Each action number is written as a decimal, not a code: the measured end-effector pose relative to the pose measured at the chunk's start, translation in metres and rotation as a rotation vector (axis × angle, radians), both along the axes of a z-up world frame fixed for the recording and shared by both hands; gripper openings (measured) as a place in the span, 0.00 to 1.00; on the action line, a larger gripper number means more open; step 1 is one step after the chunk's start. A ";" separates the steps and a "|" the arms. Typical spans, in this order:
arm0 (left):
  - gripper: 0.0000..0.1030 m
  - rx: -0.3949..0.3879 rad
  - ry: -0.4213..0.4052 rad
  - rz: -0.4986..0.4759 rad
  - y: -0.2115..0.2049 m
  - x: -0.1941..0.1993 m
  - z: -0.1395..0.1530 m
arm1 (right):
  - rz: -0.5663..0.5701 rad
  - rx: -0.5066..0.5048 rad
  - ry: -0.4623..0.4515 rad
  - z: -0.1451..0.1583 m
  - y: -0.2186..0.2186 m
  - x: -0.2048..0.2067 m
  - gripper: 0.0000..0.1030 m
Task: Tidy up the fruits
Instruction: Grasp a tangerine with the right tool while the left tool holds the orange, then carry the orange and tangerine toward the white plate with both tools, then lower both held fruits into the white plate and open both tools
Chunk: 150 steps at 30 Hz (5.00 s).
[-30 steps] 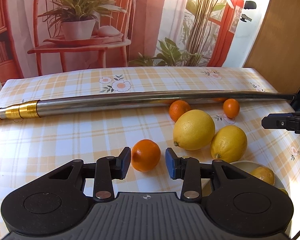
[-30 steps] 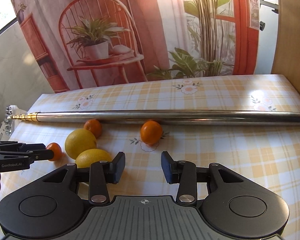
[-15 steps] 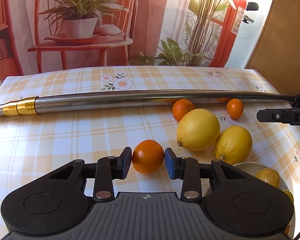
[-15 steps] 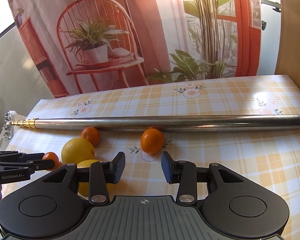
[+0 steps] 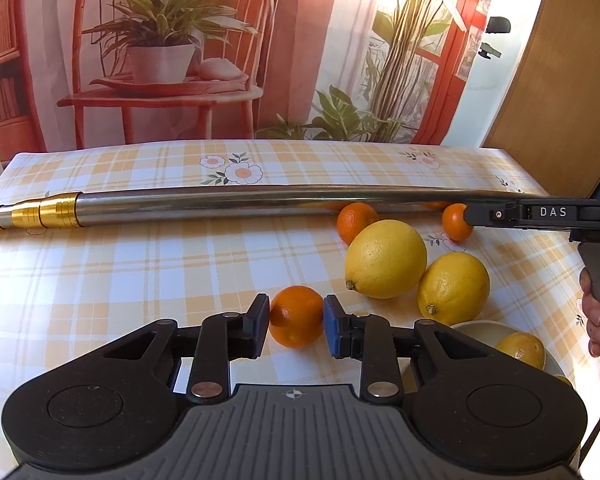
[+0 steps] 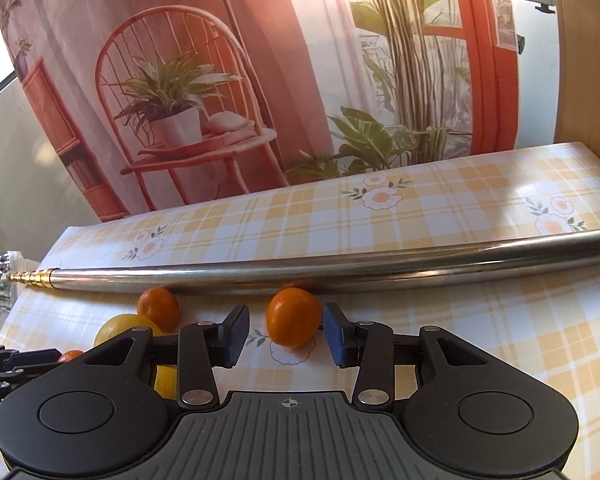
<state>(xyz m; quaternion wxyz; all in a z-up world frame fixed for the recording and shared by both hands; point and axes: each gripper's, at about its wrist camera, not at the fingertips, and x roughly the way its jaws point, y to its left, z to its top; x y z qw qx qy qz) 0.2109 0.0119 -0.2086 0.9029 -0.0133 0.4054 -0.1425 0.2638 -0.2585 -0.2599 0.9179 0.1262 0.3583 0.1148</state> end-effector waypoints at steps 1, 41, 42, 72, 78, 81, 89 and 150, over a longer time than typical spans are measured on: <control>0.31 -0.004 0.005 0.000 0.000 0.001 0.000 | -0.006 0.002 0.006 -0.003 0.000 0.003 0.38; 0.36 -0.023 -0.023 -0.013 -0.007 -0.047 0.013 | -0.010 0.008 -0.005 0.002 0.005 -0.027 0.32; 0.36 -0.025 -0.024 -0.016 -0.008 -0.049 0.014 | -0.010 0.008 -0.008 0.005 0.004 -0.032 0.32; 0.36 -0.009 -0.027 -0.146 -0.030 -0.104 0.026 | 0.056 -0.018 -0.040 0.038 0.001 -0.128 0.32; 0.36 0.000 -0.027 -0.167 -0.036 -0.116 0.026 | 0.080 -0.018 -0.056 0.041 0.005 -0.143 0.32; 0.36 0.001 -0.027 -0.182 -0.038 -0.122 0.026 | 0.090 -0.019 -0.058 0.041 0.007 -0.150 0.32; 0.36 0.018 -0.007 -0.223 -0.045 -0.136 0.020 | 0.121 -0.036 -0.070 0.038 0.013 -0.165 0.32; 0.36 0.021 0.025 -0.200 -0.043 -0.164 0.001 | 0.411 -0.167 0.039 0.016 0.077 -0.233 0.32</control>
